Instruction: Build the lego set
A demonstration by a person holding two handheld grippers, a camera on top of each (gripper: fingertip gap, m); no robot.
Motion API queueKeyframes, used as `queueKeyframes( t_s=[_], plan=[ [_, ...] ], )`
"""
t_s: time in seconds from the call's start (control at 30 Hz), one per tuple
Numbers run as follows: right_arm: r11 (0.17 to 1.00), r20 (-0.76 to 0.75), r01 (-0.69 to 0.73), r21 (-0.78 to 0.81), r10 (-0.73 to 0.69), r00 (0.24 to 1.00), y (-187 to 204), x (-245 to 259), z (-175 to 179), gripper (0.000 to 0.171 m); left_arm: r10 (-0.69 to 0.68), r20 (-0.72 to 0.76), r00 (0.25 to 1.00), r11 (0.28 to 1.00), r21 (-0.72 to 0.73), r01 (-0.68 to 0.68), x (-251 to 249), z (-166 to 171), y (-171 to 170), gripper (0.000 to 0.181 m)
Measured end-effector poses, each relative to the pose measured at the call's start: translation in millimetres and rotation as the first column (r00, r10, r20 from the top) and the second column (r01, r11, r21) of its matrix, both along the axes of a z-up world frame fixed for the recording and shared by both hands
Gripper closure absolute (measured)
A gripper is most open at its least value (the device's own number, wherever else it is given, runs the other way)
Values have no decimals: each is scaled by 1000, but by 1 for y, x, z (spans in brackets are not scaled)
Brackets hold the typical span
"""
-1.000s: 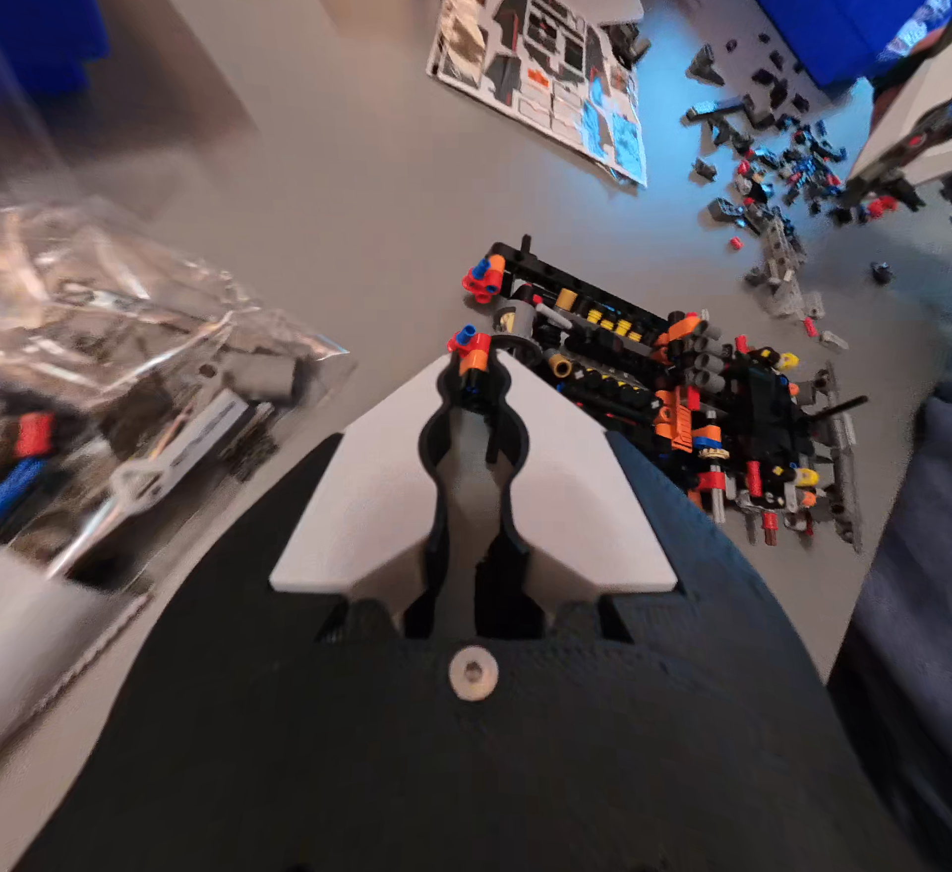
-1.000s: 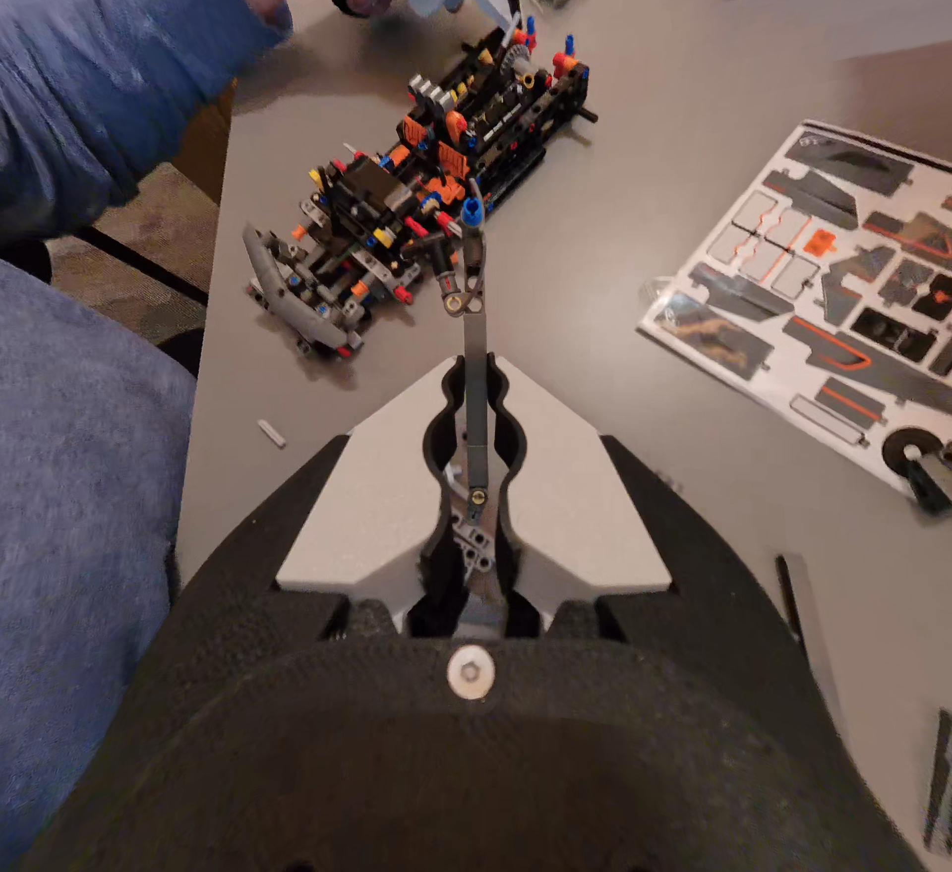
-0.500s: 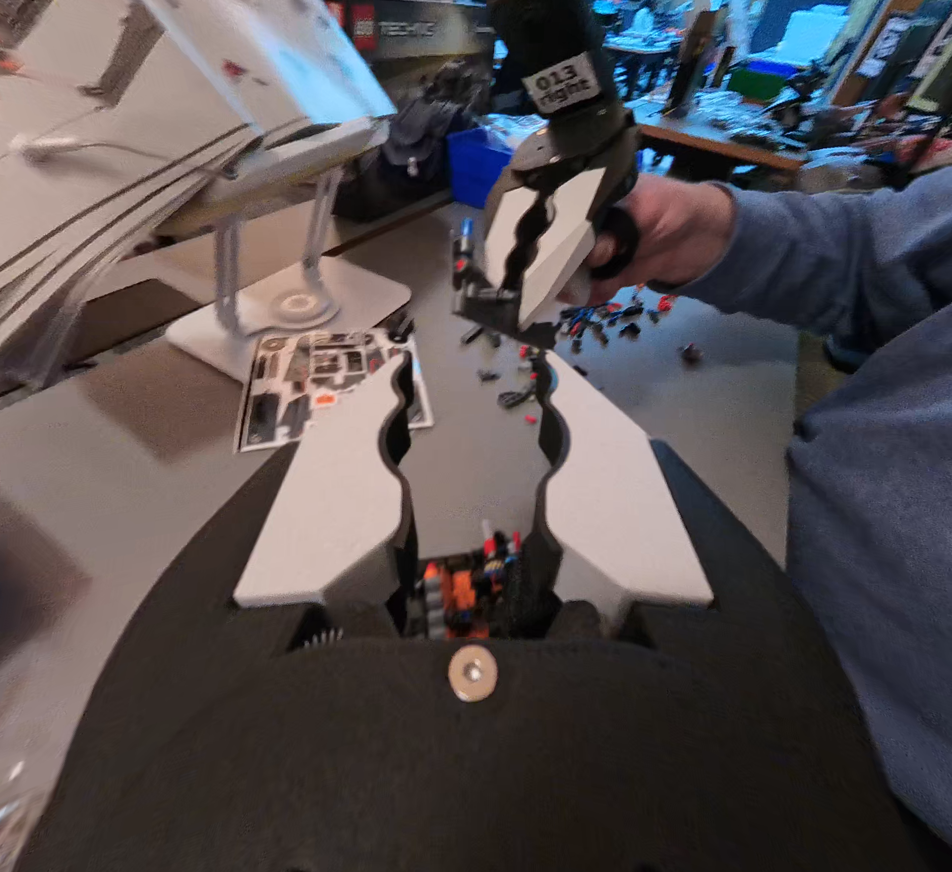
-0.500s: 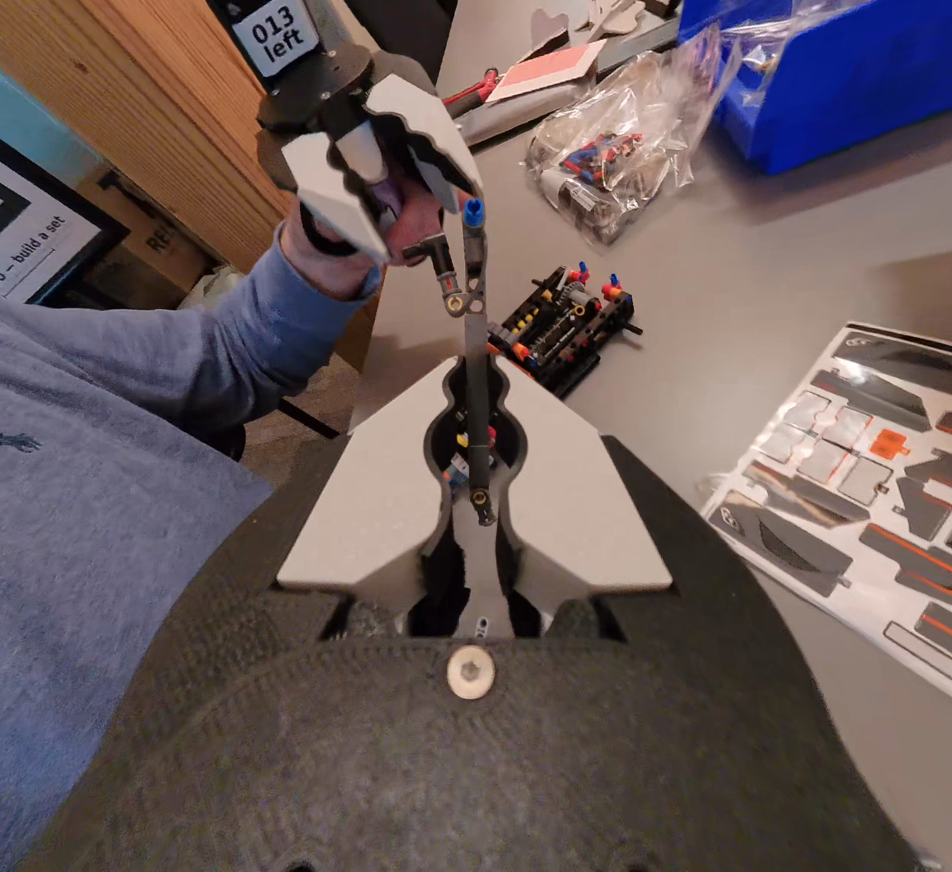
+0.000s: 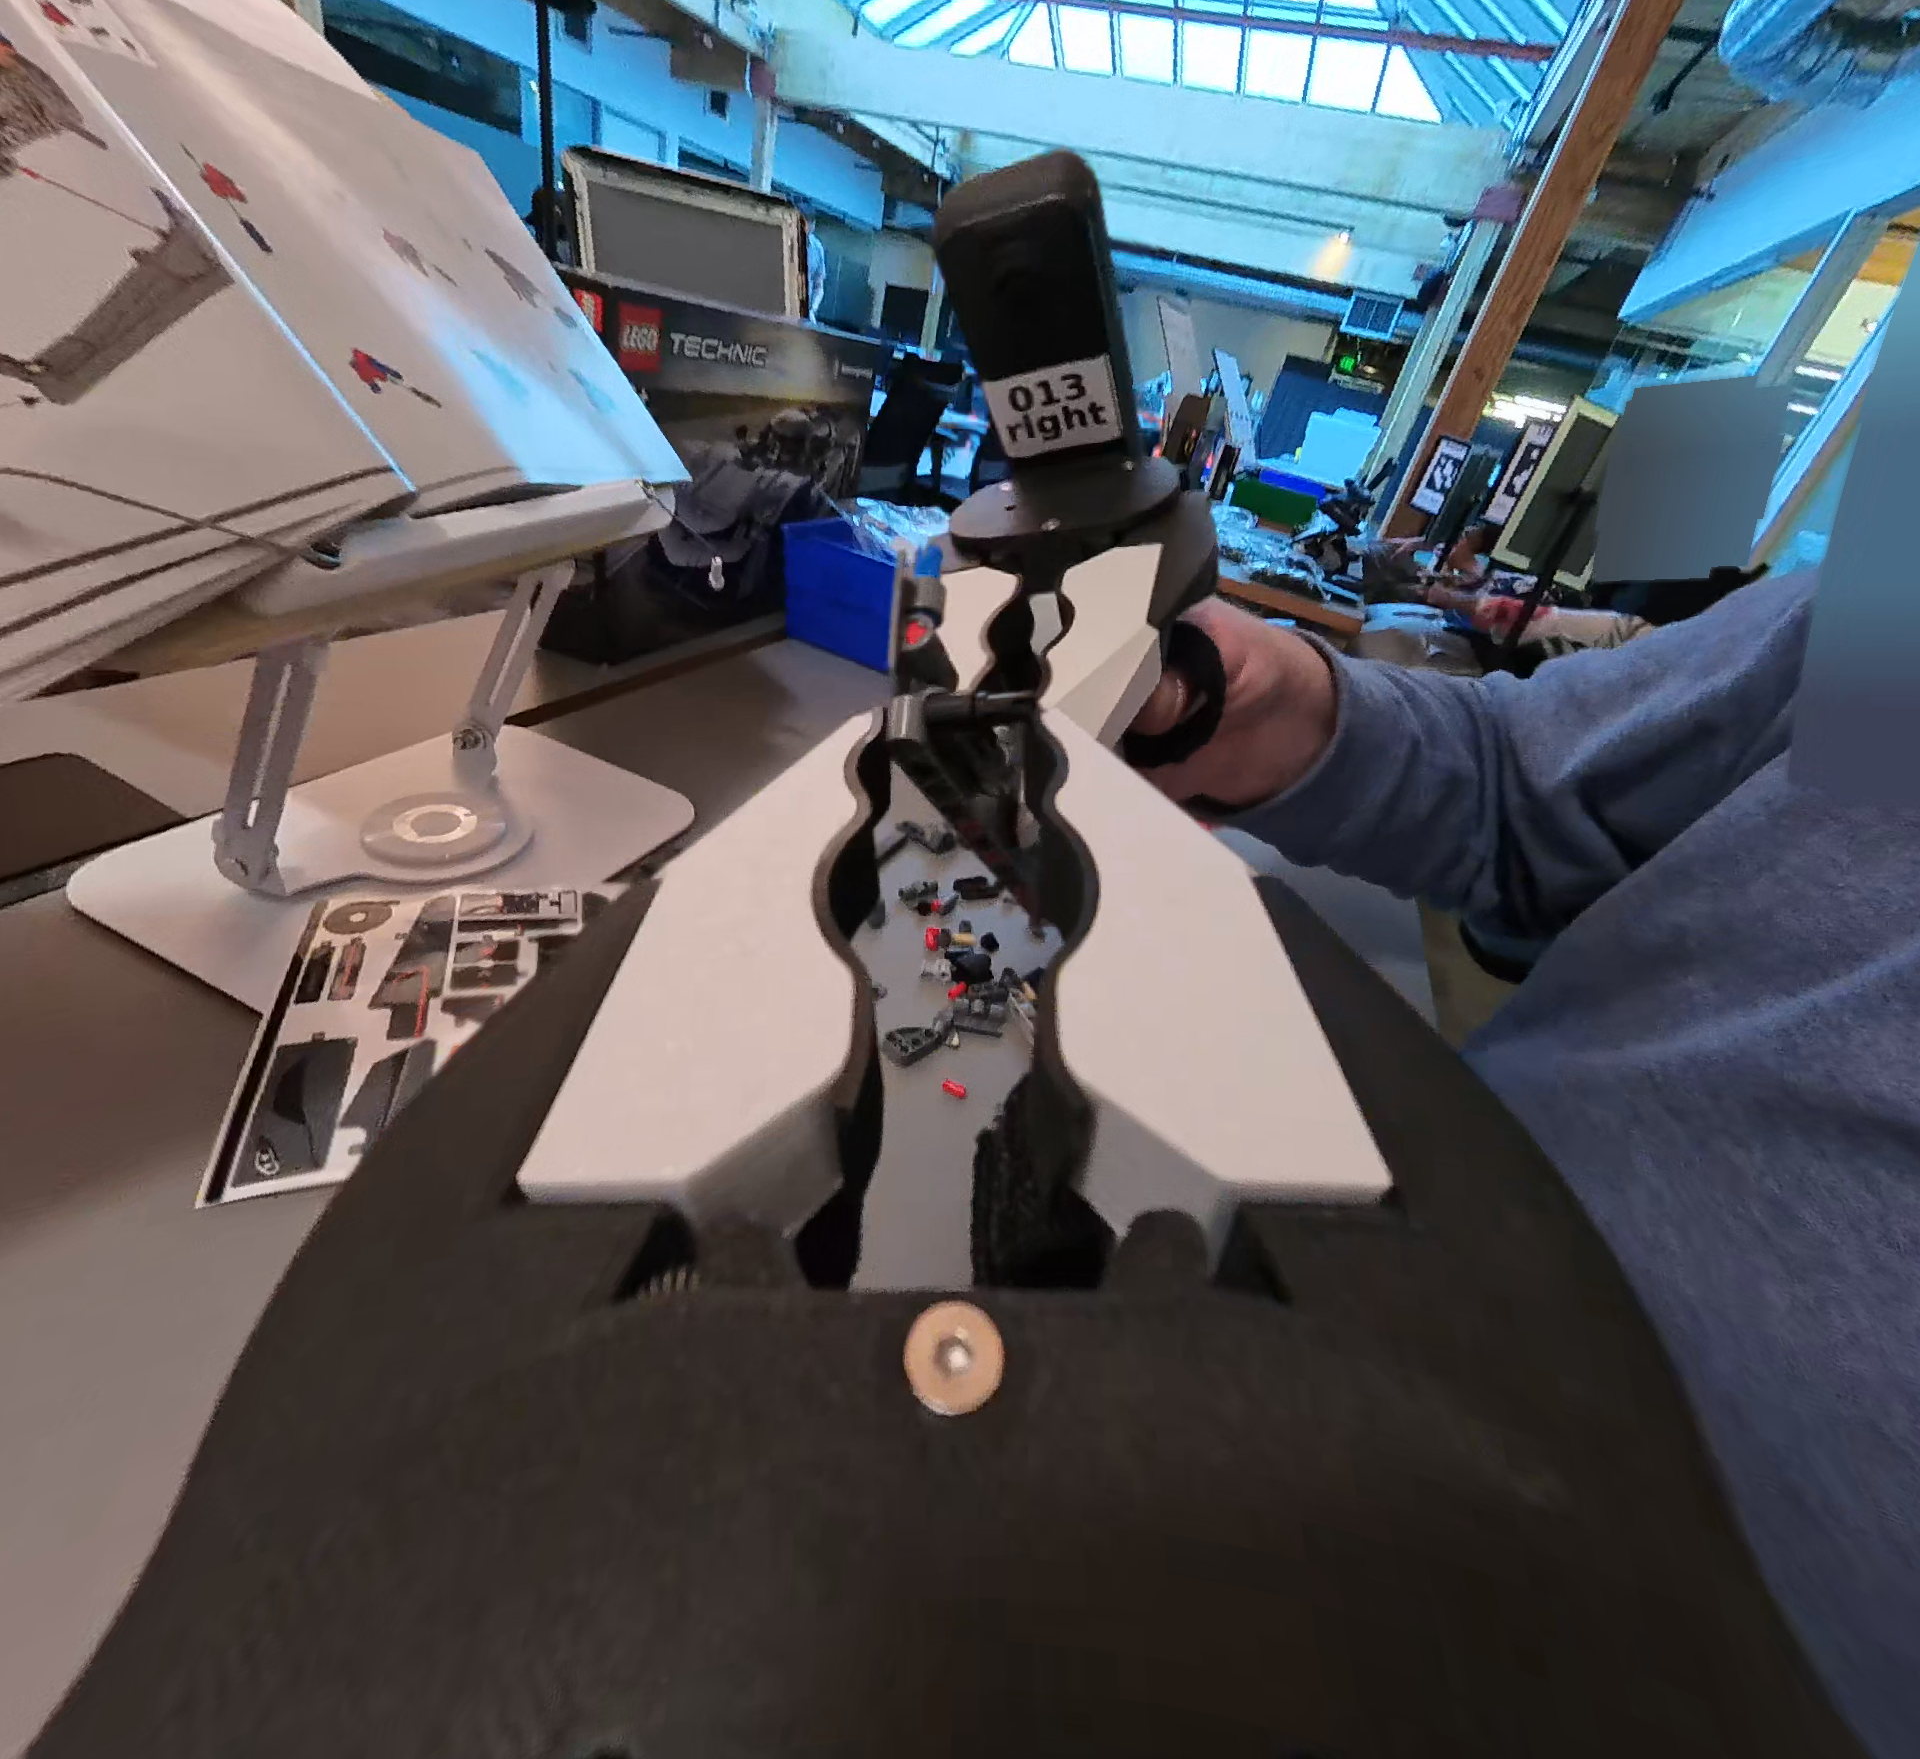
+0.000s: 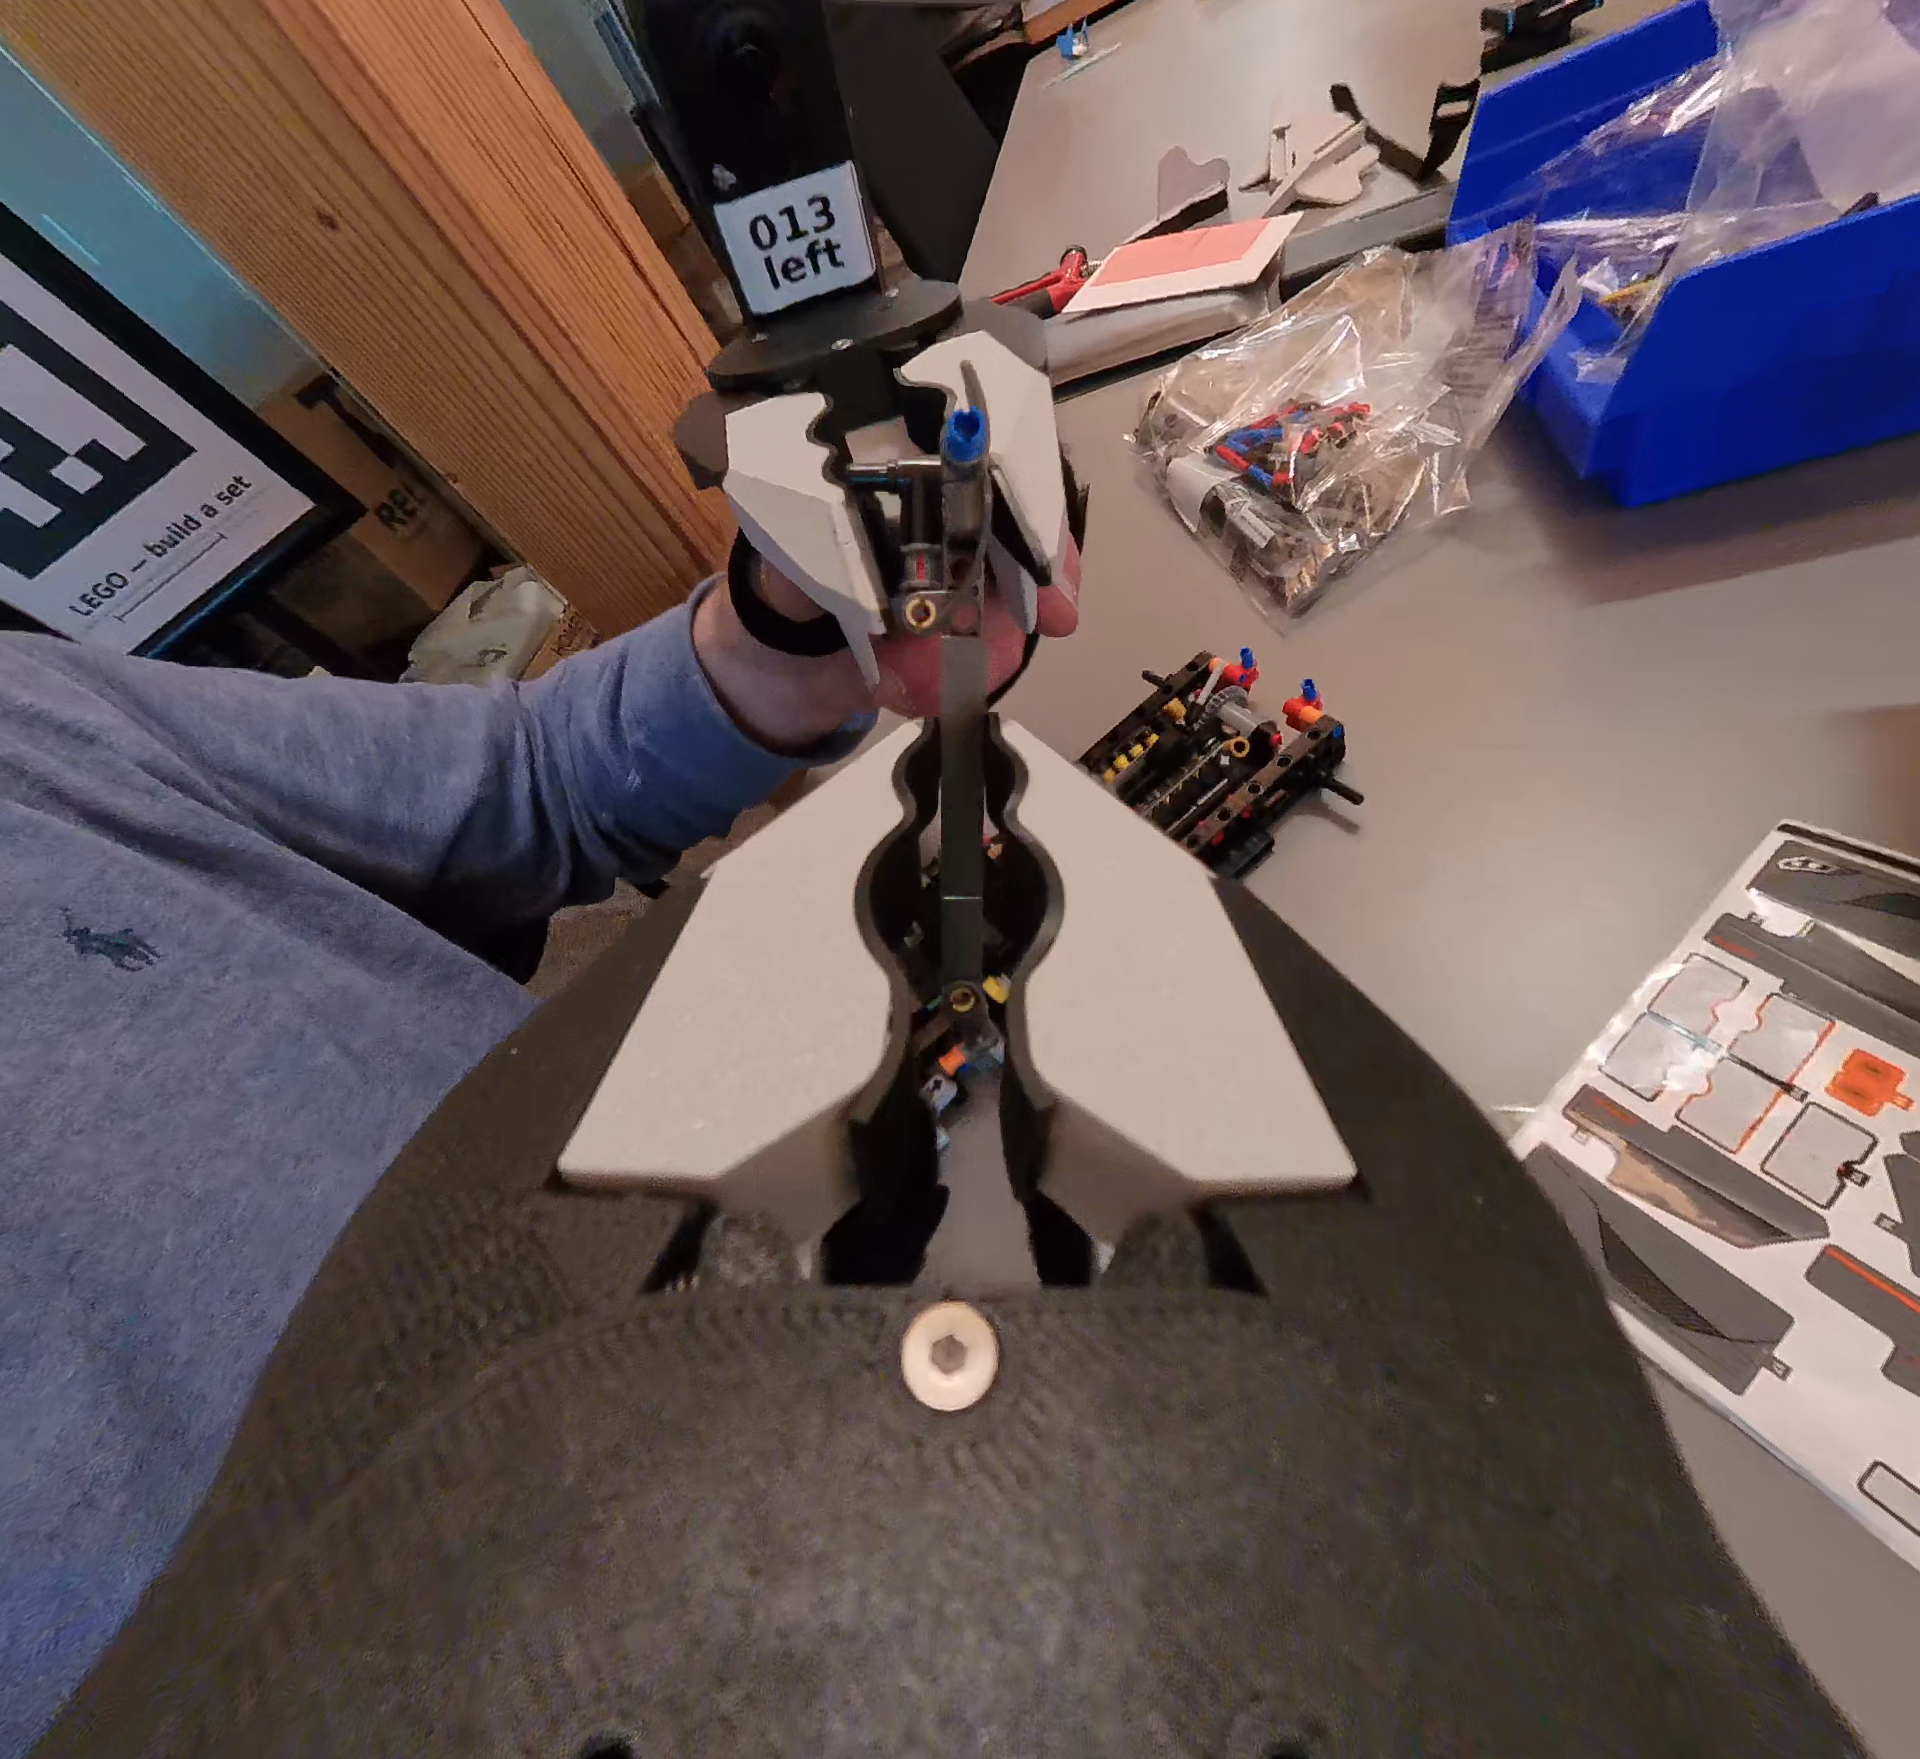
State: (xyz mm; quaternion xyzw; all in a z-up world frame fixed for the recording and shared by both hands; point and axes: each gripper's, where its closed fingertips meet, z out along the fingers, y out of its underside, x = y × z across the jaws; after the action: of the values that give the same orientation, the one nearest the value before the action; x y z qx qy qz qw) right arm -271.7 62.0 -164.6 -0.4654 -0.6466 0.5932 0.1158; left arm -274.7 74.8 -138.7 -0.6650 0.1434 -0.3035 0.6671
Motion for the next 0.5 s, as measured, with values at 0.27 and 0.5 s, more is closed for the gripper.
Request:
queueKeyframes(
  t_s=[0.27,0.5],
  plan=[
    [997,-68,44,71,-40,997,10,4,16,155,-21,98,995,997,71,14,-8,17,0,167],
    [976,-56,41,213,-29,998,12,0,6,163,-54,91,994,995,88,46,0,24,8,167]
  ],
)
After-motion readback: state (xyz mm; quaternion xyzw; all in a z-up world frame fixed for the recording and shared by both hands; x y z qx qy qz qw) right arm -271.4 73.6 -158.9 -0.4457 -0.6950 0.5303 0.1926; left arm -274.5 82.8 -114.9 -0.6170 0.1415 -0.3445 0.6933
